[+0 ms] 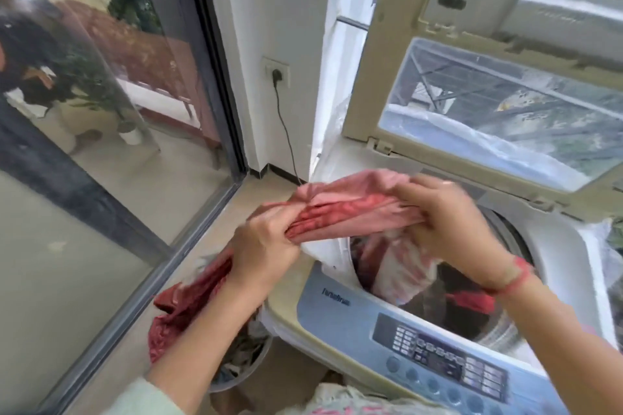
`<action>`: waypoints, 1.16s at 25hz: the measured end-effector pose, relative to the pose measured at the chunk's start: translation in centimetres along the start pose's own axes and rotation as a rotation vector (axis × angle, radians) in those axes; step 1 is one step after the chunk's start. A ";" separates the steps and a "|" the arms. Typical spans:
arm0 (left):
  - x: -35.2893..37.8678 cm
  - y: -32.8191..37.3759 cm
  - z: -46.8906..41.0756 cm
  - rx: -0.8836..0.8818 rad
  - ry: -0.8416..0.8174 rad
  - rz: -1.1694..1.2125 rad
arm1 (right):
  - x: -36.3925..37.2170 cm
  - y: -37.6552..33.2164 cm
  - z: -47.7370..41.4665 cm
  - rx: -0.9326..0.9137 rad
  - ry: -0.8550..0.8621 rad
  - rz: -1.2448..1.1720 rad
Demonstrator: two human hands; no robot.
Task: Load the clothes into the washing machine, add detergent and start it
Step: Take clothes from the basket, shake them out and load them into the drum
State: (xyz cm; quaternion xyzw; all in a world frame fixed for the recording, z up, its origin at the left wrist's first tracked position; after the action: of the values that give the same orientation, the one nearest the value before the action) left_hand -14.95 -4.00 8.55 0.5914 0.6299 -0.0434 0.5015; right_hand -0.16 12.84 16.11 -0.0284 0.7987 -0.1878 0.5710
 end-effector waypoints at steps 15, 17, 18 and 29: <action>-0.1 -11.8 4.0 -0.268 -0.617 -0.304 | 11.9 3.0 -2.2 0.317 -0.351 -0.070; 1.3 -16.7 7.3 -0.328 -0.862 -0.412 | 16.8 -3.4 -6.7 0.174 -0.570 0.085; 2.7 -17.9 8.7 -0.322 -0.948 -0.398 | 19.9 -6.0 -7.7 0.113 -0.746 0.269; 0.3 -6.2 2.5 -0.076 0.043 0.076 | 4.6 -3.0 -2.9 0.197 -0.089 -0.033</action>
State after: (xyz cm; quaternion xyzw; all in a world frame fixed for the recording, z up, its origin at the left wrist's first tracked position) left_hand -18.39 -7.26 3.79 0.5963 0.6188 0.0125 0.5112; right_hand -4.93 9.63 13.73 0.0065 0.7498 -0.2734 0.6026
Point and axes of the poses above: each hand's wrist, its own z-axis away from the middle knuckle, its own x-axis out of the palm, y = z × x, the point moved 5 cm from there along -z, towards the middle knuckle, and after that the axes turned 3 degrees about -y, right-handed, at the moved point
